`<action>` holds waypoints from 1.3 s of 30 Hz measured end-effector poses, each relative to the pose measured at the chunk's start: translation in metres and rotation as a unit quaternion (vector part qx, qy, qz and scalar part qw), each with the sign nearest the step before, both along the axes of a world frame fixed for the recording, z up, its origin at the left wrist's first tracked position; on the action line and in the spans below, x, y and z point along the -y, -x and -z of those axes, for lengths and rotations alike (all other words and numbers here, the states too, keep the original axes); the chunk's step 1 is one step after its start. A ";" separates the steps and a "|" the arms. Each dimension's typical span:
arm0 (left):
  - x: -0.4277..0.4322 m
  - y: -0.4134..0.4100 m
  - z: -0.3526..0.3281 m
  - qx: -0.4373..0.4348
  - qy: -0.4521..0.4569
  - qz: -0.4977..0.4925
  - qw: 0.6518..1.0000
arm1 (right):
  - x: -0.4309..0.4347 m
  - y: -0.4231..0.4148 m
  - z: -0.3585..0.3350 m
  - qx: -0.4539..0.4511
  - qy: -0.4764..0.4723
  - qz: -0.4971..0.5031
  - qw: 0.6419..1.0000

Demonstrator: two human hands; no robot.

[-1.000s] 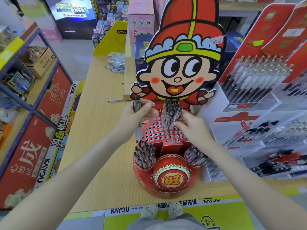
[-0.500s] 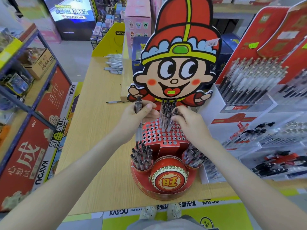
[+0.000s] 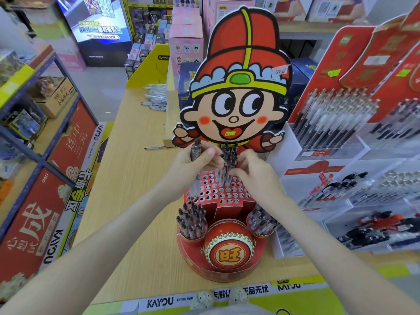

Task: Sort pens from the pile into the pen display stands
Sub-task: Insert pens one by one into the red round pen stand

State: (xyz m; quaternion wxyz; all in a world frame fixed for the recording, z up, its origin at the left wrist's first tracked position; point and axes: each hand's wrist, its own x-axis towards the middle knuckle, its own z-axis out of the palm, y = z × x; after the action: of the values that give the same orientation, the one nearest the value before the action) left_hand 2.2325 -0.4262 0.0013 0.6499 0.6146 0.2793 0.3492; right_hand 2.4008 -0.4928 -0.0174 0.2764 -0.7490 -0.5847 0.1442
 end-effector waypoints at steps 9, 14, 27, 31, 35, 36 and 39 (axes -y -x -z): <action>0.008 -0.011 -0.004 -0.028 -0.105 0.066 0.992 | 0.012 0.032 -0.037 -0.264 -0.023 -0.150 0.953; 0.007 -0.007 -0.004 -0.057 -0.096 0.069 0.991 | 0.012 0.011 -0.035 -0.248 -0.048 -0.123 0.960; 0.000 0.001 0.003 -0.002 -0.014 -0.024 1.000 | -0.004 -0.025 0.016 -0.235 -0.012 0.003 0.972; 0.000 0.001 0.004 0.001 -0.006 -0.027 1.000 | -0.011 -0.028 0.016 -0.191 0.023 -0.023 0.981; 0.000 0.000 0.004 -0.005 0.001 -0.028 1.000 | -0.011 -0.022 0.020 -0.087 0.079 -0.050 0.992; 0.000 -0.001 0.004 -0.008 0.002 -0.029 1.000 | -0.010 -0.021 0.022 -0.090 0.077 -0.046 0.992; -0.001 0.000 0.005 -0.023 -0.002 -0.031 0.999 | -0.012 -0.020 0.020 -0.076 0.086 -0.041 0.993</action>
State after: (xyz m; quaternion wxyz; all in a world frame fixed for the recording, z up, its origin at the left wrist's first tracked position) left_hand 2.2328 -0.4254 -0.0041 0.6305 0.6148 0.3125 0.3560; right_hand 2.4203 -0.4809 -0.0377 0.2483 -0.7321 -0.5780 0.2614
